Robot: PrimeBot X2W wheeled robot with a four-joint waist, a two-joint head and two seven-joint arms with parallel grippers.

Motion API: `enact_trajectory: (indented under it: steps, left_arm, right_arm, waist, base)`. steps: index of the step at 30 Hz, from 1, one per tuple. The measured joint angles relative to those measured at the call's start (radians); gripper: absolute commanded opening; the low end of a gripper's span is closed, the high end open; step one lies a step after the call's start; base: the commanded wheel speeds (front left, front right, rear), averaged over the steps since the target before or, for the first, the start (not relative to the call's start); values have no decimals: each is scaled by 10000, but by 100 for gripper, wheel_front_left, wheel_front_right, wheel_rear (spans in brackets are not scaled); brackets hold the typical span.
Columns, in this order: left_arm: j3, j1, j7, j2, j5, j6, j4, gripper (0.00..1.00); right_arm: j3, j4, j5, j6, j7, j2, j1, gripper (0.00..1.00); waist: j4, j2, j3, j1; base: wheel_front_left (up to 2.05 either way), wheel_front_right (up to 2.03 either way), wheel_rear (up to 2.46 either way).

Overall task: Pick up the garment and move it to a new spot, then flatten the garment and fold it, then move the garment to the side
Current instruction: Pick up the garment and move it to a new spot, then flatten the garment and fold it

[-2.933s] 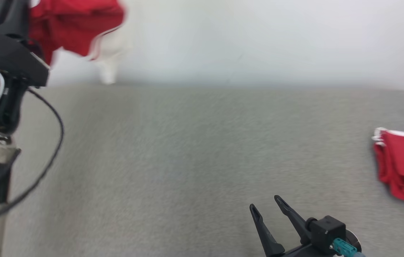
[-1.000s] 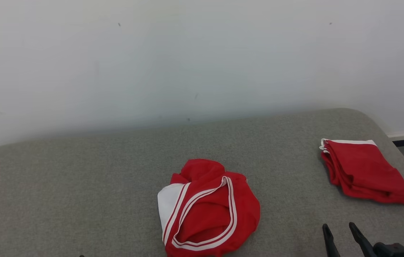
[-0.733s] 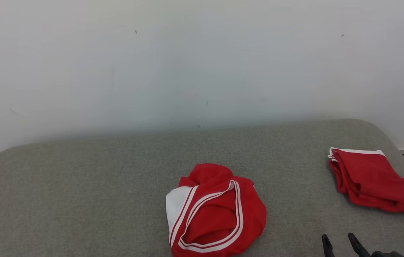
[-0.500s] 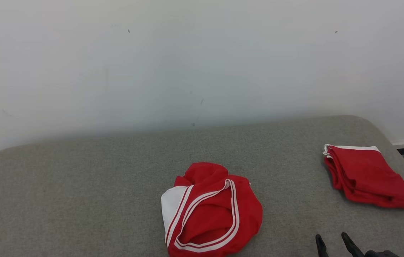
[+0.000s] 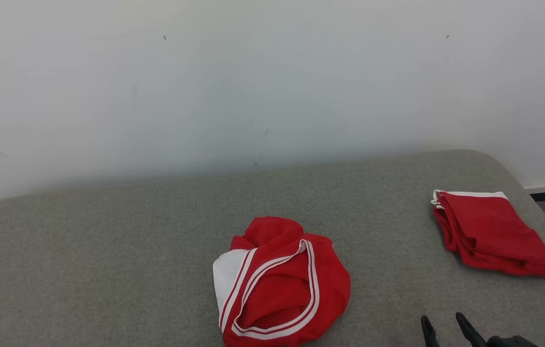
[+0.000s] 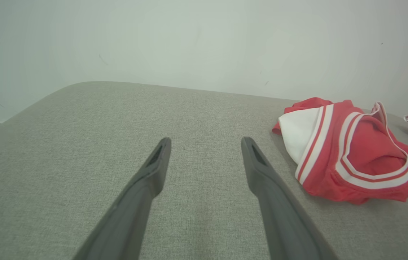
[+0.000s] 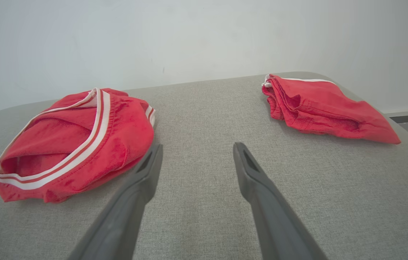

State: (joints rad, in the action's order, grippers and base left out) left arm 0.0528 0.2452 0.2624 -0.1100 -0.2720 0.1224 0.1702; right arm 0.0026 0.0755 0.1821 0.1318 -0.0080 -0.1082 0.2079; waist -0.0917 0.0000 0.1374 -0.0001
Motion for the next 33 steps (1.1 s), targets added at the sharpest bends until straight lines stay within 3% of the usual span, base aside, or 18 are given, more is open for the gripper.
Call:
enact_trajectory:
  steps: [20,33]
  left_arm:
    - [-165,-128,0,136,-48,21,230,100]
    - [-2667,-3552,-1998,98,-706,69,1035,100]
  right_arm:
    - [150,-125,-23,0,140,-36,-53,100]
    - [449,-261,-33,0,255,-165,-436,100]
  waist:
    - [-169,0,-165,1]
    - [-1591,1,-617,2]
  base:
    - [0,0,0]
    - [0,0,0]
